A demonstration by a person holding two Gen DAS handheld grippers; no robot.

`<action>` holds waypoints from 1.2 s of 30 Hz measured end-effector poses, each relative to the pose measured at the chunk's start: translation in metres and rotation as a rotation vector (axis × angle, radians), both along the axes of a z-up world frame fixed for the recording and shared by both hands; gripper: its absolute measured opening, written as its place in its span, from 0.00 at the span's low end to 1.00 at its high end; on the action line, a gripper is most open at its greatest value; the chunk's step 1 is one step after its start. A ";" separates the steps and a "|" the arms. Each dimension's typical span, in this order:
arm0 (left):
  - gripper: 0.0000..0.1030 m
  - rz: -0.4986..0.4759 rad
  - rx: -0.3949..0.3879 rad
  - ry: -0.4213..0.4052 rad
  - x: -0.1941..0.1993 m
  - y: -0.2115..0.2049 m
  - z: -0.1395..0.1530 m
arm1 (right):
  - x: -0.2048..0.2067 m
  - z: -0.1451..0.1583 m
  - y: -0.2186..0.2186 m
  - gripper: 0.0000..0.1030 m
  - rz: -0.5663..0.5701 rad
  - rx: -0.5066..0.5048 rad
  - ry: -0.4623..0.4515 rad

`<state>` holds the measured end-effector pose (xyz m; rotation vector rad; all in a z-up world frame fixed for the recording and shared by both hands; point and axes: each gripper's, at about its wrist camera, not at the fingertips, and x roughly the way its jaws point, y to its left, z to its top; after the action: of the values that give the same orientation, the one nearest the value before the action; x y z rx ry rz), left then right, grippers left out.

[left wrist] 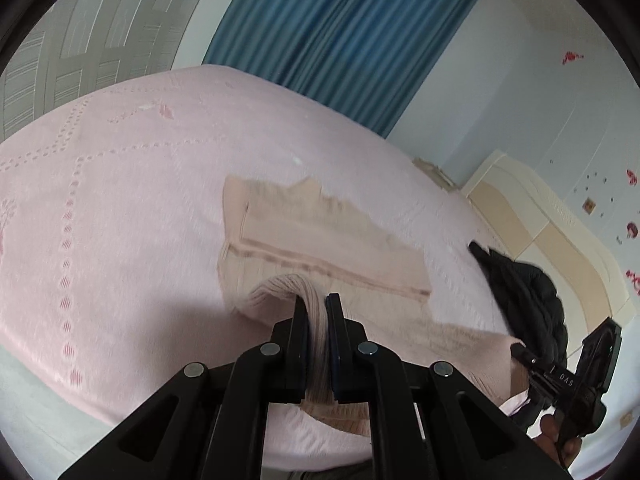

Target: Fold small clothes

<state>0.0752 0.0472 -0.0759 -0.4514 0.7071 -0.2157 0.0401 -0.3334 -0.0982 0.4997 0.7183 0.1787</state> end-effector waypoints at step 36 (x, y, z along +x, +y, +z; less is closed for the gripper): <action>0.13 0.126 -0.060 0.020 0.226 0.004 -0.057 | 0.248 -0.027 0.028 0.06 -0.122 0.029 -0.034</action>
<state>0.3009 0.0515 -0.1324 -0.5536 0.6905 -0.1143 0.2878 -0.3059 -0.1248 0.5656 0.6513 0.0837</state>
